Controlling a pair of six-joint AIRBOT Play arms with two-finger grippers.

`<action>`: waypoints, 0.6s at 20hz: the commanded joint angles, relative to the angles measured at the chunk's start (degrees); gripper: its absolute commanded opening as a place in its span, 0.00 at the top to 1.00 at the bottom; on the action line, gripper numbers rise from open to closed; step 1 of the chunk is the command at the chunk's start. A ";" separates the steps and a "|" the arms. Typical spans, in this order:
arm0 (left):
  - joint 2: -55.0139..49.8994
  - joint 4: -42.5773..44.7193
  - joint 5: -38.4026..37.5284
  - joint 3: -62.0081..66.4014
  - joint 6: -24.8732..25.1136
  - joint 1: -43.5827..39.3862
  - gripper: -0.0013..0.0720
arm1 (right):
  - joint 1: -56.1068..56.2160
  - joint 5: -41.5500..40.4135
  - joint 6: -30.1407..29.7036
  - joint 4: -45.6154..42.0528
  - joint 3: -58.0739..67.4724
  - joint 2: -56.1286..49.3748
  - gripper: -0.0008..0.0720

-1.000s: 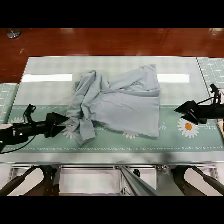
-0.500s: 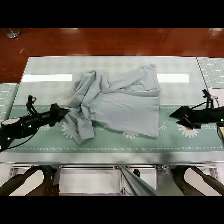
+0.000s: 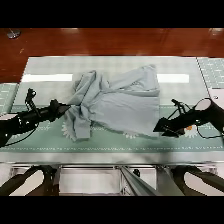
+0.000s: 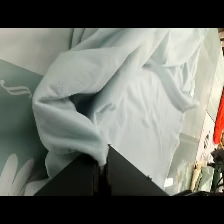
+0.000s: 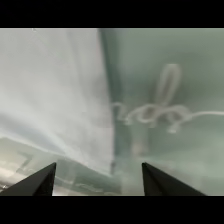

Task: Fold the shirts.

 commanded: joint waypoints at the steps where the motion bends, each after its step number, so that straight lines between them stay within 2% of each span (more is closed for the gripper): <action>1: -0.02 0.85 -1.07 0.20 0.15 0.00 0.95 | 5.18 -6.82 1.20 5.66 1.70 -2.78 0.14; 2: -0.02 0.87 -1.14 0.20 0.15 -0.02 0.95 | 6.10 -8.44 1.44 7.74 2.69 -3.48 0.15; 3: -0.02 0.87 -1.53 0.20 0.15 -0.02 0.95 | 7.06 -9.20 1.27 9.97 3.69 -4.37 0.27; 5: 0.04 0.85 -2.49 0.33 0.13 0.02 0.95 | 9.27 -9.73 -1.38 11.91 5.84 -5.73 0.96; 9: 1.64 0.83 -10.05 9.40 0.07 2.08 0.95 | 8.02 -3.87 -1.84 9.38 18.71 -5.07 0.95; 12: 5.38 0.85 -11.76 27.02 -3.39 4.00 0.96 | 4.20 1.81 0.33 7.48 40.39 -3.61 0.95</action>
